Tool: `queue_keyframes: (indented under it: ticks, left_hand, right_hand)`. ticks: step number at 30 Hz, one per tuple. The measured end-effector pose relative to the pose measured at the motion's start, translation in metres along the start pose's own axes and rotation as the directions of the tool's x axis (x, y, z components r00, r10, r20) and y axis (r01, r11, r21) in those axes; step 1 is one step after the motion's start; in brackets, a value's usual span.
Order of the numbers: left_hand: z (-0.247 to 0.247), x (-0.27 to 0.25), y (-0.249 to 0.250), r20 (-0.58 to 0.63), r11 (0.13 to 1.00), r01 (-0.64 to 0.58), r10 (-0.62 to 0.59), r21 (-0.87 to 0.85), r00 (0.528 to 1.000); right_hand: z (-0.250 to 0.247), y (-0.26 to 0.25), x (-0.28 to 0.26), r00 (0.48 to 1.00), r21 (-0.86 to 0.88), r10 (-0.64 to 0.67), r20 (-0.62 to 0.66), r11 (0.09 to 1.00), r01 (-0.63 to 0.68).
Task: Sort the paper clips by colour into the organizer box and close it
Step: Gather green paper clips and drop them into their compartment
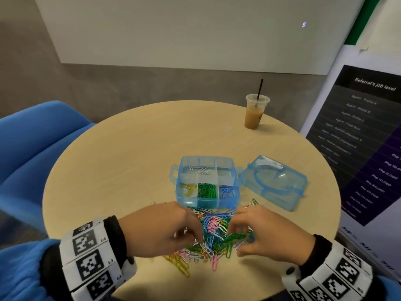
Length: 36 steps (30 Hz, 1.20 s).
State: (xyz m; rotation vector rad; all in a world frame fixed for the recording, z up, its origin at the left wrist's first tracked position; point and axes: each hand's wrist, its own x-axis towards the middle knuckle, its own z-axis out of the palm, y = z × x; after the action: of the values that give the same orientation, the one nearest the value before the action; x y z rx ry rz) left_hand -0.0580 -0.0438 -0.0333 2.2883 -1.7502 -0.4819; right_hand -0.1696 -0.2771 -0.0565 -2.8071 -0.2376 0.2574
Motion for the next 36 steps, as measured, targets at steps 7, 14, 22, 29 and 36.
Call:
queue_keyframes:
  ticks: [7, 14, 22, 29, 36]
  left_hand:
    - [0.032, 0.005, 0.038, 0.234, 0.998, 0.002, -0.018, 0.069, 0.972]
    - [0.031, 0.001, 0.043, 0.241, 0.996, 0.024, -0.045, 0.088, 0.97]
    - [0.036, -0.001, 0.041, 0.168, 0.995, 0.081, -0.089, 0.058, 0.982]
    - [0.042, 0.001, 0.028, 0.079, 0.996, 0.079, -0.077, -0.029, 0.994]
    - [0.031, 0.002, 0.015, -0.288, 0.837, 0.177, -0.365, -0.517, 0.885]
  right_hand:
    - [0.007, -0.014, 0.013, 0.999, -0.124, 0.019, 0.038, 0.992, -0.014]
    - [0.01, -0.016, 0.025, 0.999, -0.171, 0.0, 0.042, 0.985, 0.007]
    - [0.008, -0.019, 0.035, 0.999, -0.203, -0.04, 0.006, 0.978, 0.04]
    - [-0.001, -0.014, 0.049, 0.998, -0.137, -0.058, -0.011, 0.989, 0.056]
    - [-0.015, 0.002, 0.061, 0.998, 0.201, -0.003, -0.061, 0.979, 0.016]
